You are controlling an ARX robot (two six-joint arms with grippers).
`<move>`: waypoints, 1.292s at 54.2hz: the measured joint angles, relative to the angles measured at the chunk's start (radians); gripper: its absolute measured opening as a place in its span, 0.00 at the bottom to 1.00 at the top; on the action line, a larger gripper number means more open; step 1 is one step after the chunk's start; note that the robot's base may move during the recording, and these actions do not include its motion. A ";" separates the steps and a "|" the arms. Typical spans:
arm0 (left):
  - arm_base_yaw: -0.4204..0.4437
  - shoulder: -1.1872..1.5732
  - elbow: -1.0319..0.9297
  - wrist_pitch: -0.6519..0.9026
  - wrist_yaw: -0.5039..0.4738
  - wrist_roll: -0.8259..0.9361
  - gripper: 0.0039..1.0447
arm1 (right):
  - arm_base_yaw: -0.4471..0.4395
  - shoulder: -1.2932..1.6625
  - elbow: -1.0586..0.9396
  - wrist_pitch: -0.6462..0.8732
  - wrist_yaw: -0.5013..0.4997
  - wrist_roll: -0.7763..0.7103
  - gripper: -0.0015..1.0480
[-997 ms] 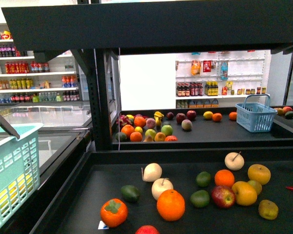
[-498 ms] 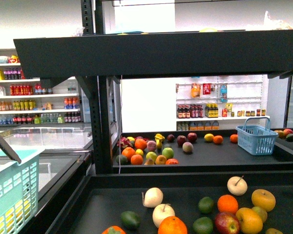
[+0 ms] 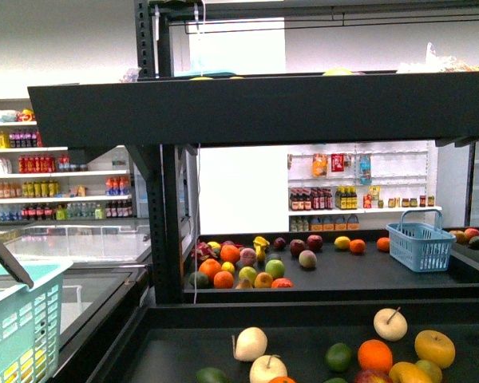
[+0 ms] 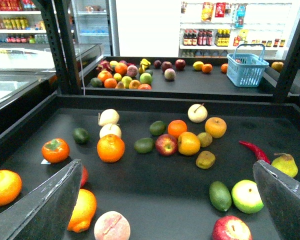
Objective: Pick lemon from shelf
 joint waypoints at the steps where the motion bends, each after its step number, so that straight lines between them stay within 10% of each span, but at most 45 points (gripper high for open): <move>1: 0.000 -0.005 -0.005 0.000 0.000 0.000 0.02 | 0.000 0.000 0.000 0.000 0.000 0.000 0.98; 47: 0.000 -0.265 -0.121 -0.130 0.000 0.000 0.03 | 0.000 0.000 0.000 0.000 0.000 0.000 0.98; 70: 0.000 -0.265 -0.121 -0.130 0.000 0.000 0.74 | 0.000 0.000 0.000 0.000 0.000 0.000 0.98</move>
